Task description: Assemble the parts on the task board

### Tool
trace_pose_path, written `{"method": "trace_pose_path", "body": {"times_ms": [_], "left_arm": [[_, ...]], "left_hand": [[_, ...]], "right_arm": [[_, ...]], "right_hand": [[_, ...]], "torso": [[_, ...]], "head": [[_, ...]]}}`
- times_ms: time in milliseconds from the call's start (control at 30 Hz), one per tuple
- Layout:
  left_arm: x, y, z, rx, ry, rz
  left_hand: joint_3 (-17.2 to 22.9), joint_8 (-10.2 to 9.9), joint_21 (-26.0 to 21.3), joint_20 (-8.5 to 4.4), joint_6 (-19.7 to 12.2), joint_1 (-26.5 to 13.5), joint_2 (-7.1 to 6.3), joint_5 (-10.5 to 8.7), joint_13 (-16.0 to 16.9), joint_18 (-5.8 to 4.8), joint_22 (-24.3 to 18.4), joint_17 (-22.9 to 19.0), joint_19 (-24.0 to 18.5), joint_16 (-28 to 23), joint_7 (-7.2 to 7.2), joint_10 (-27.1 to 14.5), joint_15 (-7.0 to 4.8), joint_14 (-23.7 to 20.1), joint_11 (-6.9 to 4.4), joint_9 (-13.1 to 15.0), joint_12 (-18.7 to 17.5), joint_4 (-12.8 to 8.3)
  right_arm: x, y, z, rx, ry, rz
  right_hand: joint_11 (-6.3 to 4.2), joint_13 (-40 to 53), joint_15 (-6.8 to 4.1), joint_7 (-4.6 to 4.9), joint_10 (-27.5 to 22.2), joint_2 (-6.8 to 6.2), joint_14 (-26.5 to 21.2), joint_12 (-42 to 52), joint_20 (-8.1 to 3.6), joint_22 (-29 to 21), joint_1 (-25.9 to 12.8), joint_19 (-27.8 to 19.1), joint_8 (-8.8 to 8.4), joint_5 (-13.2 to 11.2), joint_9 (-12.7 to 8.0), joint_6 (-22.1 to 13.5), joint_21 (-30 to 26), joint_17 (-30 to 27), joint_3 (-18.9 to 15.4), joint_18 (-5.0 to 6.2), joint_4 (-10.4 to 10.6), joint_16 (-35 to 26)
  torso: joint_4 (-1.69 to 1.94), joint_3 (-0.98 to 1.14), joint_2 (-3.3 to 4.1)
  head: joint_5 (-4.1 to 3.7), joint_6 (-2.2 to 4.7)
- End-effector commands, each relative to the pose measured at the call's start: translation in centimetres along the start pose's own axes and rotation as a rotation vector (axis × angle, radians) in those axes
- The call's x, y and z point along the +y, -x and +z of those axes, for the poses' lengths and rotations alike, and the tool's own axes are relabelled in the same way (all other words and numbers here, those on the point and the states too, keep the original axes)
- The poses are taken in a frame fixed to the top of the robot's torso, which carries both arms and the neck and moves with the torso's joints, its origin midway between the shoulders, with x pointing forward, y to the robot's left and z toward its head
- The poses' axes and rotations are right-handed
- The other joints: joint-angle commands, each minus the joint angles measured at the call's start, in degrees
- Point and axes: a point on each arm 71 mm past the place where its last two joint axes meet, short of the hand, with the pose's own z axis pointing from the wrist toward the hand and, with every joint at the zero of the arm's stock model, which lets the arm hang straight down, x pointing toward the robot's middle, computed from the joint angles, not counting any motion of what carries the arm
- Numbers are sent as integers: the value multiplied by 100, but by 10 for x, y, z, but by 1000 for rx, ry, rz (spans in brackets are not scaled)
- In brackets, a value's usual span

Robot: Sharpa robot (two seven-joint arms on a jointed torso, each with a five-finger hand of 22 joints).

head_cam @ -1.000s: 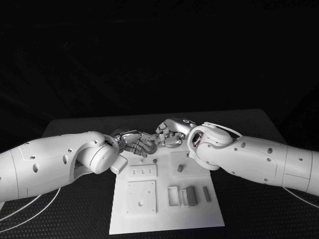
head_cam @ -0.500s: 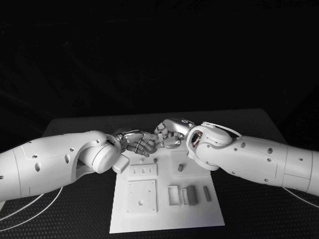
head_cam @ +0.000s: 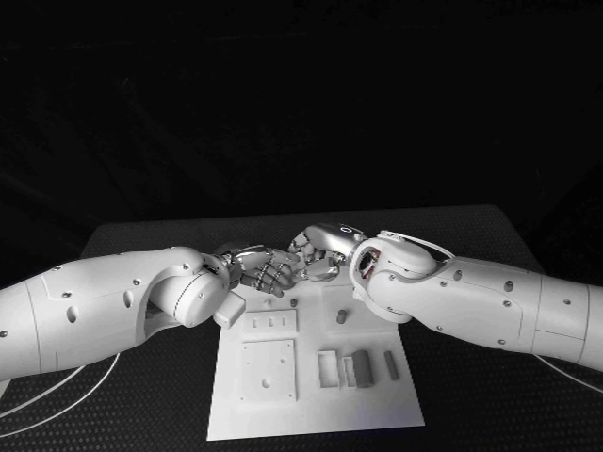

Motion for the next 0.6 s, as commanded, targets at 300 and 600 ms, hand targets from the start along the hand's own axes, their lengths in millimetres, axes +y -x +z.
{"method": "trace_pose_path", "body": {"times_ms": [300,600], "left_arm": [[-3,-6,0,30,-15,-17],[-3,-6,-1,36,-17,-17]], "left_hand": [[-26,-30,-20,5,-4,161,166,-5,4,-60,7,51,-10,-66,2,0,16,32,1,-16,33,-33],[-51,-20,-21,1,27,280,253,-6,3,-62,10,88,-1,-90,-11,18,10,51,-9,-23,46,-36]], "right_arm": [[7,-2,2,14,29,-9],[7,-3,3,16,28,-7]], "right_hand": [[-7,0,-33,150,54,-2,6,15,-9,96,-56,50,36,16,9,206,37,-10,15,34,17,27],[-9,-1,-35,148,56,1,9,14,-11,95,-59,52,37,16,10,212,37,-13,18,34,17,28]], "torso": [[2,-4,4],[3,-5,1]], "head": [[-9,-10],[-12,-13]]}}
